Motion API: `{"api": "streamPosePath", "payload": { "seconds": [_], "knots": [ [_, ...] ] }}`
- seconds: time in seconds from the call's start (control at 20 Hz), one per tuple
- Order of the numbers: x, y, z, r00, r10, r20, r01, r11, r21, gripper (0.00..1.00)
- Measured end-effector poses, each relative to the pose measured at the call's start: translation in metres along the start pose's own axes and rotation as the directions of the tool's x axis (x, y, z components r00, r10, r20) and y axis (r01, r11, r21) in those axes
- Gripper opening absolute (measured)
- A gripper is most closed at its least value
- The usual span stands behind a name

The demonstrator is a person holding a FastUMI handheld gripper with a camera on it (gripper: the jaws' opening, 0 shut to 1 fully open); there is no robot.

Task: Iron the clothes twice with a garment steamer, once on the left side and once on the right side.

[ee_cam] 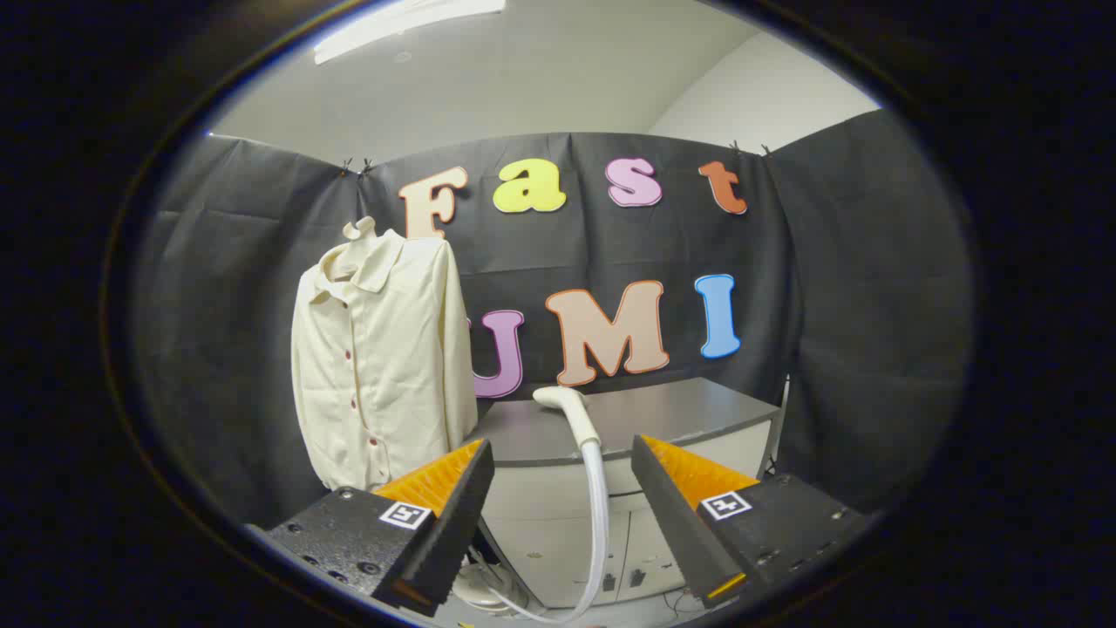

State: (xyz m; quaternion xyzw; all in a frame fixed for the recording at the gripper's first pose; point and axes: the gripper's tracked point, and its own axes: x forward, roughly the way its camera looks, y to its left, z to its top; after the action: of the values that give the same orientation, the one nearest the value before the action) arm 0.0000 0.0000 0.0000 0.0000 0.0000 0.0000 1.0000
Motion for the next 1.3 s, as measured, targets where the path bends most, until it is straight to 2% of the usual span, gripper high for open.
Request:
{"api": "streamPosePath", "payload": {
  "seconds": [0.55, 0.95, 1.3],
  "knots": [
    [0.038, -0.004, 0.004, 0.999, 0.031, -0.044, -0.031, 0.999, 0.008, 0.97],
    [0.062, 0.006, 0.001, 0.993, 0.080, -0.084, -0.081, 0.997, -0.008, 0.97],
    [0.106, 0.009, 0.005, 0.988, 0.103, -0.117, -0.105, 0.994, -0.012, 0.97]
  ]
}}
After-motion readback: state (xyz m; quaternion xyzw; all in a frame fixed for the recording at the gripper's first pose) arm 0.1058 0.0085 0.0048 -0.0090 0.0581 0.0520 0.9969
